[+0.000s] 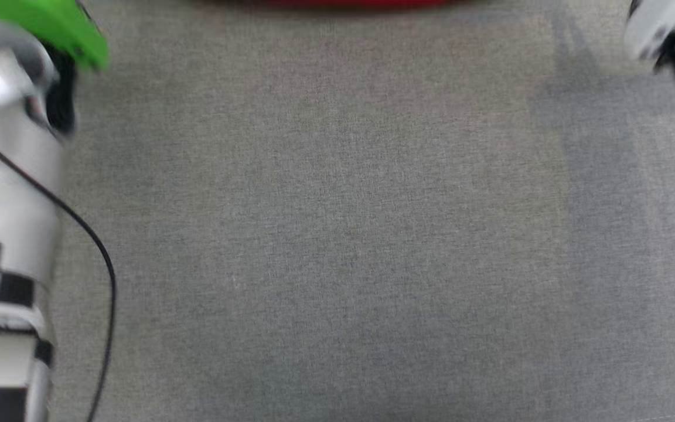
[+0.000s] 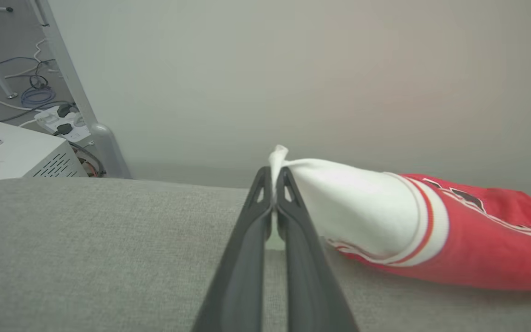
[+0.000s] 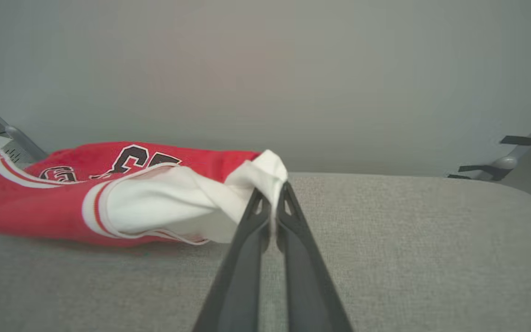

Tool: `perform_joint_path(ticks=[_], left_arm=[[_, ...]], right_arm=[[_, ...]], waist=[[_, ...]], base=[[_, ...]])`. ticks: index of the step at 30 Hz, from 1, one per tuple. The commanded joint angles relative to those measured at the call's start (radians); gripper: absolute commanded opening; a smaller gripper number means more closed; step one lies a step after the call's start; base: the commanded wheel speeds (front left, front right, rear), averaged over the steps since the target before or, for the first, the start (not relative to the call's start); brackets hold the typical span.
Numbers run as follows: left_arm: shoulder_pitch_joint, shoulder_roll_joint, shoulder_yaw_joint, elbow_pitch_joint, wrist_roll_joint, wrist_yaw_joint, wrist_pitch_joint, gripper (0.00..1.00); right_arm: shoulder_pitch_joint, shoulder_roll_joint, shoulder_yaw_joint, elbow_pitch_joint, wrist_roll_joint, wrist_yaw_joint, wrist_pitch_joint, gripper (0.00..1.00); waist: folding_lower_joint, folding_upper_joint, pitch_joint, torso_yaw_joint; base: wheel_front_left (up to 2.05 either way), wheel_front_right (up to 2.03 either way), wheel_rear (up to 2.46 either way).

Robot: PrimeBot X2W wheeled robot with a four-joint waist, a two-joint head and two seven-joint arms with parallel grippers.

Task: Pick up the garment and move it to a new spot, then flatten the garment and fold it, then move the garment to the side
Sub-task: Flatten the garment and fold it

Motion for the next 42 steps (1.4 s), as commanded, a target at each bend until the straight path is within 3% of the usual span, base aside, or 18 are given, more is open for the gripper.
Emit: perform_joint_path(ticks=[1, 6, 15, 20, 21, 22, 31, 40, 42], left_arm=[[0.067, -0.008, 0.0, 0.004, -0.015, -0.006, -0.015, 0.0], [0.288, -0.031, 0.002, -0.049, -0.097, -0.01, -0.039, 0.0], [0.706, 0.012, 0.045, -0.287, -0.115, -0.001, -0.051, 0.0], [0.926, 0.029, 0.087, -0.479, -0.084, 0.063, -0.051, 0.0], [1.037, 0.038, 0.094, -0.587, -0.075, 0.108, -0.05, 0.0], [1.077, 0.044, 0.094, -0.627, -0.071, 0.126, -0.042, 0.0], [1.387, 0.059, 0.08, -0.923, -0.06, 0.274, 0.059, 0.0], [1.483, 0.067, 0.055, -1.039, -0.061, 0.317, 0.123, 0.0], [1.474, 0.055, 0.047, -1.05, -0.06, 0.315, 0.116, 0.0]], right_arm=[[0.061, -0.006, 0.019, -0.01, 0.026, -0.001, -0.015, 0.0], [0.263, -0.033, 0.08, -0.063, 0.096, -0.001, -0.052, 0.0], [0.599, -0.076, 0.088, -0.175, 0.16, -0.001, -0.083, 0.0], [0.754, -0.097, 0.056, -0.258, 0.148, -0.001, -0.054, 0.0], [0.842, -0.096, 0.019, -0.311, 0.134, -0.001, -0.03, 0.0], [0.877, -0.093, 0.001, -0.332, 0.128, -0.001, -0.019, 0.0], [1.209, -0.015, -0.23, -0.542, 0.009, -0.001, 0.091, 0.0], [1.385, 0.077, -0.337, -0.699, -0.13, -0.001, 0.251, 0.0], [1.384, 0.095, -0.352, -0.71, -0.15, -0.001, 0.252, 0.77]], waist=[[-0.0001, 0.0, -0.047, 0.009], [-0.0001, 0.0, -0.126, 0.012], [-0.0001, 0.0, -0.287, 0.015], [-0.0001, 0.0, -0.348, 0.015], [-0.0001, 0.0, -0.375, 0.018], [-0.0001, 0.0, -0.385, 0.019], [-0.0001, 0.0, -0.449, 0.055], [-0.0001, 0.0, -0.452, 0.09], [-0.0001, 0.0, -0.449, 0.099]], base=[[0.0, 0.0, 0.0], [0.0, 0.0, 0.0], [0.0, 0.0, 0.0], [0.0, 0.0, 0.0], [0.0, 0.0, 0.0], [0.0, 0.0, 0.0], [0.0, 0.0, 0.0], [0.0, 0.0, 0.0], [0.0, 0.0, 0.0]])
